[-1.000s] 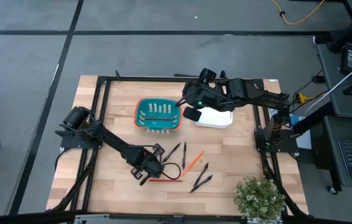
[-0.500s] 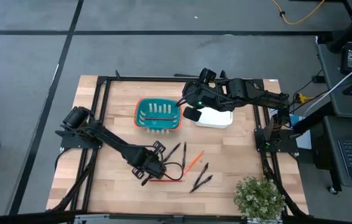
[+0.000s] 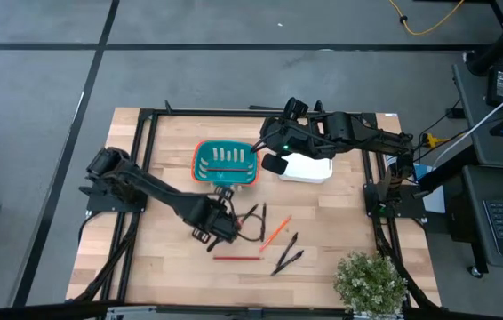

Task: Sort pens & pencils
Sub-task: Put the left orange pencil into the blue bin

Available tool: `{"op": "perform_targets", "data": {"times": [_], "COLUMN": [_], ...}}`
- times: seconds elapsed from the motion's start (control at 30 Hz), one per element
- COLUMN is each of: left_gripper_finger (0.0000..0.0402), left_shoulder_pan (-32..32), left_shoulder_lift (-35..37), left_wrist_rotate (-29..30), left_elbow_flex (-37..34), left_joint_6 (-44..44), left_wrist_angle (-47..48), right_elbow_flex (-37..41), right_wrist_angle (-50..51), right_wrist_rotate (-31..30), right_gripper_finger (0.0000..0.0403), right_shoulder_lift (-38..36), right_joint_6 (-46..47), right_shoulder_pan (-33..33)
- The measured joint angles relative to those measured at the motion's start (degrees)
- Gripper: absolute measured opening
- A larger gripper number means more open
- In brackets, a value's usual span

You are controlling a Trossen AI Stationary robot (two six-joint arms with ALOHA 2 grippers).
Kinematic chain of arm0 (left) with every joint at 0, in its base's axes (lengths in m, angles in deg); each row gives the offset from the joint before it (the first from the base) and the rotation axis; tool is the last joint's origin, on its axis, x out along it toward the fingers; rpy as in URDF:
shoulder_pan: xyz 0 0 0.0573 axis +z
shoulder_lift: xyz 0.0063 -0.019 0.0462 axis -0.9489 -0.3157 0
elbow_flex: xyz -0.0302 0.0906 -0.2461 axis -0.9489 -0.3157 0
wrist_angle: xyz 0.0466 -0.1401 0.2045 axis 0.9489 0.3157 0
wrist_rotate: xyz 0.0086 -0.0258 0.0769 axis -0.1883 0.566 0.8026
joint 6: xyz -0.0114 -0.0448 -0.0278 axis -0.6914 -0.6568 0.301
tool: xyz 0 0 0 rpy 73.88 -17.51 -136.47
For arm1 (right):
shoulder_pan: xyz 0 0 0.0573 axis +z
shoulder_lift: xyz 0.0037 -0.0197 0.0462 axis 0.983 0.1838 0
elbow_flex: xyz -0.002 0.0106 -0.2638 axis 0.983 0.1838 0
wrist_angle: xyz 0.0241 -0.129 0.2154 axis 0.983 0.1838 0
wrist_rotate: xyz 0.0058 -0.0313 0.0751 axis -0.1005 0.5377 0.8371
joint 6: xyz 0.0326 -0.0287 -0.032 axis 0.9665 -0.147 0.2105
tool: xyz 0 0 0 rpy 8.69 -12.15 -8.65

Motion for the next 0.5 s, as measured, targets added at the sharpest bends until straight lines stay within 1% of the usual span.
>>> {"op": "perform_targets", "data": {"times": [0.2,0.37,0.5], "left_gripper_finger": [0.0013,0.0013,0.0013], "left_shoulder_pan": [6.28,14.45,21.56], "left_shoulder_lift": [5.56,8.5,8.5], "left_wrist_rotate": [3.82,5.14,4.75], "left_elbow_flex": [0.02,0.02,0.02], "left_joint_6": [-0.01,5.02,9.5], "left_wrist_angle": [2.93,3.38,2.49], "right_elbow_flex": [0.0,0.0,0.0], "right_wrist_angle": [0.06,0.26,0.32], "right_wrist_rotate": [0.02,0.04,1.53], "right_gripper_finger": [0.0102,0.0102,0.0102], "right_shoulder_lift": [0.01,0.01,0.01], "right_joint_6": [-0.08,-0.19,-0.21], "right_shoulder_pan": [-0.01,0.01,0.0]}}
